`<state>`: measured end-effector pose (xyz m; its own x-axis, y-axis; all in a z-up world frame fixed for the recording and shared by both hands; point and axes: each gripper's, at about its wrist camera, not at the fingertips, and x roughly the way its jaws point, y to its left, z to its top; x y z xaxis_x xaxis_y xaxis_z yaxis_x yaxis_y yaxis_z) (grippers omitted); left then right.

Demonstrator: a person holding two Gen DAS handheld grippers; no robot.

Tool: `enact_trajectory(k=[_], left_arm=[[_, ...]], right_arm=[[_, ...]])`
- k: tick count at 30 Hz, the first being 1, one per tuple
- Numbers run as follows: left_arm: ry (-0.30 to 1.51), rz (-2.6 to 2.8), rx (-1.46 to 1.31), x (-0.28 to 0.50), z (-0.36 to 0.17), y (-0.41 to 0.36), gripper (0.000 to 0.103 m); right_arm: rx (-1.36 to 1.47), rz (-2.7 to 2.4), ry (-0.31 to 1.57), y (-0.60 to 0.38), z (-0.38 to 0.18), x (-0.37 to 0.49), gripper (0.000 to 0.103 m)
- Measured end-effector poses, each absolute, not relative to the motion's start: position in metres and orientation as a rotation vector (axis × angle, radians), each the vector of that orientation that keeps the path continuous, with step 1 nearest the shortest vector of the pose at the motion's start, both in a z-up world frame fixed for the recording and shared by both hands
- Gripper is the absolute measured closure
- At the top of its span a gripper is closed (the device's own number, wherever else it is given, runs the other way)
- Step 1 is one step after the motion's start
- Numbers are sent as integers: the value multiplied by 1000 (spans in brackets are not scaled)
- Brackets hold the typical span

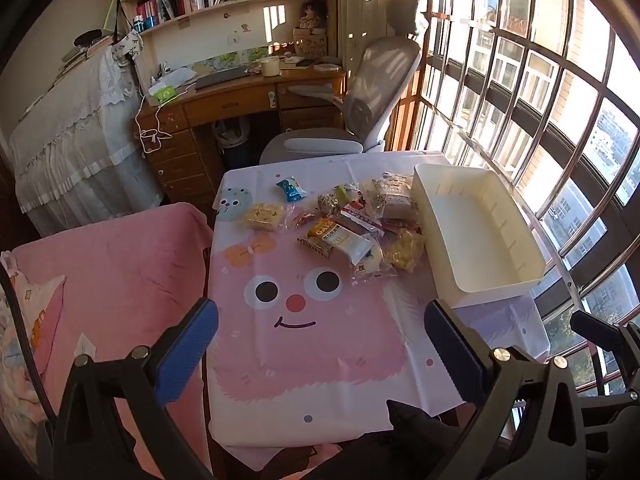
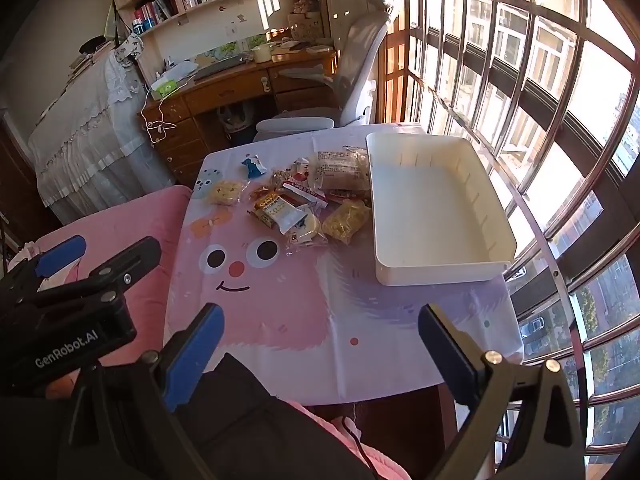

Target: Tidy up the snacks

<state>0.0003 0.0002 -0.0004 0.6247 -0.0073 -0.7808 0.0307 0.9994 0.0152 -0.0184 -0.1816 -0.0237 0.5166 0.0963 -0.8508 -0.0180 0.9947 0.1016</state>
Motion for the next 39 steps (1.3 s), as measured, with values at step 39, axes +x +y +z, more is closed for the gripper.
enact_trajectory(k=[39], left_arm=[[897,-24,33,-10,-18,-2,1]], right_arm=[[85,65,1057,-182,-26,-18,5]])
